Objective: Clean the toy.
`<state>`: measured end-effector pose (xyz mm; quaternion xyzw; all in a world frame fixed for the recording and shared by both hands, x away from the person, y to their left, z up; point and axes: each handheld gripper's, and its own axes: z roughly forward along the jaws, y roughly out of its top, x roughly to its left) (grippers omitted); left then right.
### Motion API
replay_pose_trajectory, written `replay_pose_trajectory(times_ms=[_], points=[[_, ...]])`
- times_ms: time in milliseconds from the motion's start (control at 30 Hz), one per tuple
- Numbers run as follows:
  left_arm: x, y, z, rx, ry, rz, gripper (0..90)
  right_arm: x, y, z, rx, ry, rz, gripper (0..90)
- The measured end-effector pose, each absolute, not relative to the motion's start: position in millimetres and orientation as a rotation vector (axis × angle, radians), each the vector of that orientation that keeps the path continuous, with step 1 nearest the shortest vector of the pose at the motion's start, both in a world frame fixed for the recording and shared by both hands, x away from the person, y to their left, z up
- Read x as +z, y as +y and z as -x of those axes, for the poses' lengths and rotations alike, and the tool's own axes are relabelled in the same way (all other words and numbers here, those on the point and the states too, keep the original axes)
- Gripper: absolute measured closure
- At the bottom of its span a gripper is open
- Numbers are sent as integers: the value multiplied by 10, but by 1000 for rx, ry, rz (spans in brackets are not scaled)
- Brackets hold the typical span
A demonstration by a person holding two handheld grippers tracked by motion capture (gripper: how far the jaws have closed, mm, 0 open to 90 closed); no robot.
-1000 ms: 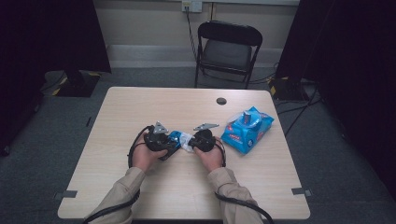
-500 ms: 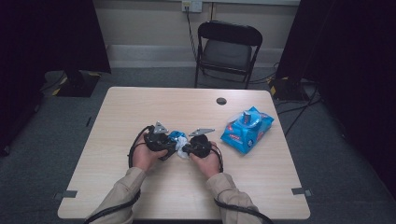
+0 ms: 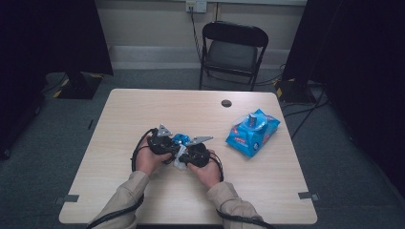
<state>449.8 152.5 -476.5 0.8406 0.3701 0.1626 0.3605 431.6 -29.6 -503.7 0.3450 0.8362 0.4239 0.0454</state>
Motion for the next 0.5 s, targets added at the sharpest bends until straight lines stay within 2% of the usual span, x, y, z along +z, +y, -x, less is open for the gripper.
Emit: replay_pose_trajectory(times_ms=[500], points=[[-4766, 1514, -4490, 441, 958, -2164, 478, -5054, -115, -4103, 1352, 2628, -961, 845]])
